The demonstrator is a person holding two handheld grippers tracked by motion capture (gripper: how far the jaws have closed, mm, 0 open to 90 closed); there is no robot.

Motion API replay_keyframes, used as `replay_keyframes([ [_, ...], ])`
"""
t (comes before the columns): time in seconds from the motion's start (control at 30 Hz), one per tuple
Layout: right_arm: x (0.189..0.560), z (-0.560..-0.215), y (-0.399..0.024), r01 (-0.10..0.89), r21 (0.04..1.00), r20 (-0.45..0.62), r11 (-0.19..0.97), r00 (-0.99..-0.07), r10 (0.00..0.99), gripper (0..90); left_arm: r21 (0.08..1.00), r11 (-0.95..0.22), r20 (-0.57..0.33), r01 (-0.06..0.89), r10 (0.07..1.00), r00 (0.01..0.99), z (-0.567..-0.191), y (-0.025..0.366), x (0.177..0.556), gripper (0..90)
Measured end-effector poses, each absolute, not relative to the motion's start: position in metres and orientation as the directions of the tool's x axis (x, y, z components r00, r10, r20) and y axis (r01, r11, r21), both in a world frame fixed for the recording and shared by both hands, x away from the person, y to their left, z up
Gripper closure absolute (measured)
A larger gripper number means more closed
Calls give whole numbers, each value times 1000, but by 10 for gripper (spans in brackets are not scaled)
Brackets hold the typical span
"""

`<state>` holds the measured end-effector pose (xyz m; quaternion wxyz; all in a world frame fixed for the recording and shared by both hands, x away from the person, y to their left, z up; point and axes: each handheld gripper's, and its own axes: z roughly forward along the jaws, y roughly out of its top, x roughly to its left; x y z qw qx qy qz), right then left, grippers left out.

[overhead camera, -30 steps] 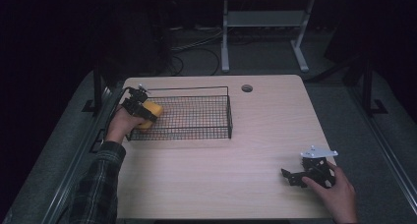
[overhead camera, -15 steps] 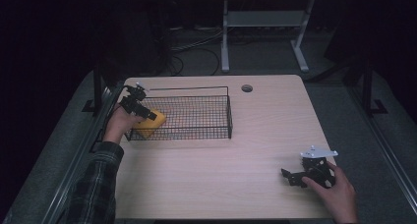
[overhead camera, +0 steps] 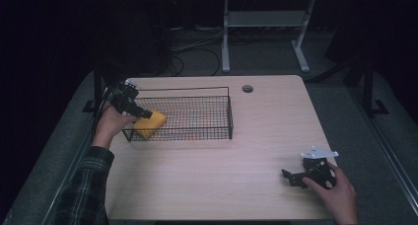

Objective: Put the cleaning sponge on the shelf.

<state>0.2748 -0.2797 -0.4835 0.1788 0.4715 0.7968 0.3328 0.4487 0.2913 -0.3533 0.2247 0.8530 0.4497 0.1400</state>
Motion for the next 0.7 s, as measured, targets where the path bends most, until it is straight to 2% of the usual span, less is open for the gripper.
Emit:
replay_keyframes([
  [0.4, 275, -484, -280, 632, 699, 28, 334, -490, 871, 3, 547, -507, 61, 666, 817, 573, -334, 293, 419, 190],
  [0.7, 275, -484, -280, 632, 699, 28, 333, -490, 871, 3, 554, -513, 70, 655, 813, 578, -334, 294, 399, 190],
])
